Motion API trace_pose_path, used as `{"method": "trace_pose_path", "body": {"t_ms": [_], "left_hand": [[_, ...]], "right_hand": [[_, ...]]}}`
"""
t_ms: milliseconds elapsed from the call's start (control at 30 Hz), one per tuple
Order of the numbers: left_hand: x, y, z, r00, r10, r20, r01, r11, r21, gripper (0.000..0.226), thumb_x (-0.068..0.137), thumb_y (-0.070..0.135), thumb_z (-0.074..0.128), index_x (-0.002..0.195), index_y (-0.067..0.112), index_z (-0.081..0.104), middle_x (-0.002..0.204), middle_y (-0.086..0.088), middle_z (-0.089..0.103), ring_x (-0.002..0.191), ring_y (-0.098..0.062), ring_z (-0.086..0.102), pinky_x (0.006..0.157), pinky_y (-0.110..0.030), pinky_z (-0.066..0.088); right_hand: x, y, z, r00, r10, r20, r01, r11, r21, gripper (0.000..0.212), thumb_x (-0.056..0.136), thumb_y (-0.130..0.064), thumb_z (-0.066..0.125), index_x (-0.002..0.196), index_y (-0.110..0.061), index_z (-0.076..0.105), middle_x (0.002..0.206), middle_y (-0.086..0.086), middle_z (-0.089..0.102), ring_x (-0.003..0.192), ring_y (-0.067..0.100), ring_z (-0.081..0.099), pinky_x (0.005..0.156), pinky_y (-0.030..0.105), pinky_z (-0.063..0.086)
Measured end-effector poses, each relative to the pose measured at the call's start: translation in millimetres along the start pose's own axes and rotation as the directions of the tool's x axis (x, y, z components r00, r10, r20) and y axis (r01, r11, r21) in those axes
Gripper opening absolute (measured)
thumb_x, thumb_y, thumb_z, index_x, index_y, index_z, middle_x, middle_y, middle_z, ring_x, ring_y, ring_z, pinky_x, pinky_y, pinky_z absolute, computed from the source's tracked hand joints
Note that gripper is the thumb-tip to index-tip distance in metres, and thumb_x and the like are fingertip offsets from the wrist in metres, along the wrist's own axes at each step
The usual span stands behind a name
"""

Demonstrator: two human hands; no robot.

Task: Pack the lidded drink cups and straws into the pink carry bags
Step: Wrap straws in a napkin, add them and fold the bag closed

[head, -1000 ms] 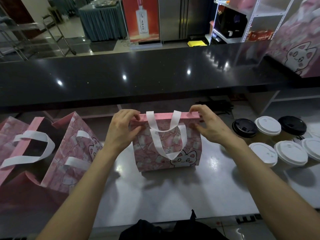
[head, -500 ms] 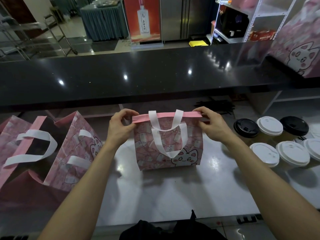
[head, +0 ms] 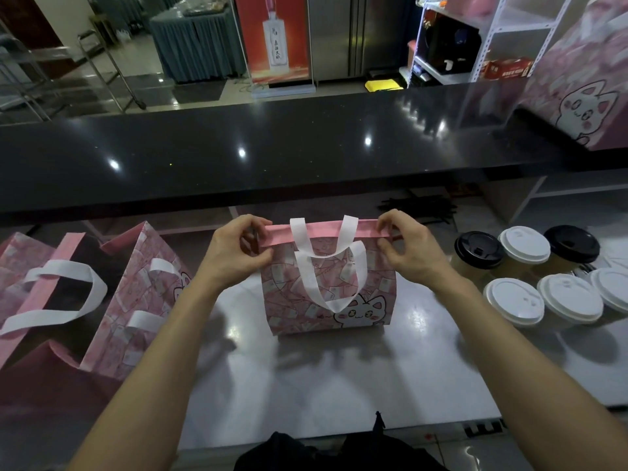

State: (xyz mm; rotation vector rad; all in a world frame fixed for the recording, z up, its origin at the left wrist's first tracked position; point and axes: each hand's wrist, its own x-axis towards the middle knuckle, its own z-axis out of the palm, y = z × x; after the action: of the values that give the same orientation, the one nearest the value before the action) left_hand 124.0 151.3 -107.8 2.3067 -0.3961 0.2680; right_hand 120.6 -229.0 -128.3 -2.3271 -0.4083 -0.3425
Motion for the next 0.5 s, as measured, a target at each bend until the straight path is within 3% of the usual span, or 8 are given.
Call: {"method": "trace_pose_path", "body": {"t_ms": [67, 167, 267, 333, 433, 500], "left_hand": [[1.7, 2.0, -1.4, 1.000, 0.003, -0.024, -0.002, 0.999, 0.042, 0.027, 0.085, 0.046, 0.088, 0.091, 0.033, 0.065, 0.116, 0.021, 0.073, 0.087, -0.010, 0.067, 0.068, -0.021, 0.059], [7.1, 4.2, 2.7, 0.997, -0.037, -0.072, 0.043, 0.996, 0.080, 0.034, 0.085, 0.049, 0.090, 0.092, 0.033, 0.060, 0.108, 0.021, 0.073, 0.086, -0.008, 0.068, 0.070, -0.030, 0.061], [10.8, 7.9, 4.3, 0.999, -0.025, -0.031, 0.028, 0.994, 0.105, 0.036, 0.085, 0.041, 0.091, 0.110, 0.037, 0.066, 0.107, 0.017, 0.070, 0.097, -0.010, 0.067, 0.081, -0.037, 0.062], [14.3, 8.8, 3.4, 0.999, 0.036, -0.011, -0.033, 0.982, 0.186, 0.029, 0.087, 0.038, 0.089, 0.112, 0.034, 0.075, 0.109, 0.016, 0.068, 0.104, -0.012, 0.059, 0.090, -0.045, 0.058], [18.7, 7.7, 1.8, 0.996, 0.088, -0.016, -0.080, 0.957, 0.280, 0.018, 0.088, 0.039, 0.089, 0.103, 0.032, 0.082, 0.106, 0.018, 0.067, 0.109, -0.012, 0.051, 0.100, -0.049, 0.047], [20.2, 6.2, 1.0, 0.995, 0.100, -0.020, -0.090, 0.949, 0.301, 0.013, 0.088, 0.038, 0.089, 0.098, 0.031, 0.084, 0.098, 0.019, 0.065, 0.104, -0.010, 0.049, 0.098, -0.047, 0.047]], "right_hand": [[0.4, -2.0, -1.1, 1.000, 0.008, 0.016, -0.008, 1.000, -0.008, 0.028, 0.090, -0.041, 0.075, 0.106, -0.043, 0.052, 0.107, -0.023, 0.060, 0.101, -0.001, 0.062, 0.082, 0.025, 0.058], [3.6, -4.9, -2.1, 0.999, 0.044, -0.005, -0.044, 0.999, -0.012, 0.033, 0.091, -0.057, 0.078, 0.102, -0.040, 0.053, 0.101, -0.021, 0.063, 0.097, 0.001, 0.063, 0.075, 0.021, 0.053], [9.0, -9.9, -6.0, 0.996, 0.083, 0.036, -0.084, 0.996, 0.007, 0.041, 0.090, -0.047, 0.085, 0.113, -0.046, 0.051, 0.101, -0.020, 0.064, 0.097, -0.001, 0.065, 0.074, 0.020, 0.052], [13.3, -11.5, -9.3, 0.992, 0.087, 0.090, -0.086, 0.996, -0.009, 0.042, 0.090, -0.040, 0.086, 0.118, -0.047, 0.056, 0.105, -0.020, 0.064, 0.099, 0.000, 0.065, 0.079, 0.023, 0.054], [18.4, -10.7, -10.9, 0.991, 0.067, 0.116, -0.063, 0.997, -0.038, 0.024, 0.091, -0.031, 0.087, 0.102, -0.038, 0.067, 0.103, -0.019, 0.066, 0.099, 0.001, 0.064, 0.082, 0.028, 0.056], [19.8, -9.3, -12.5, 0.989, 0.094, 0.114, -0.091, 0.995, -0.031, 0.019, 0.090, -0.028, 0.088, 0.091, -0.035, 0.070, 0.099, -0.018, 0.068, 0.097, 0.000, 0.065, 0.080, 0.026, 0.053]]}}
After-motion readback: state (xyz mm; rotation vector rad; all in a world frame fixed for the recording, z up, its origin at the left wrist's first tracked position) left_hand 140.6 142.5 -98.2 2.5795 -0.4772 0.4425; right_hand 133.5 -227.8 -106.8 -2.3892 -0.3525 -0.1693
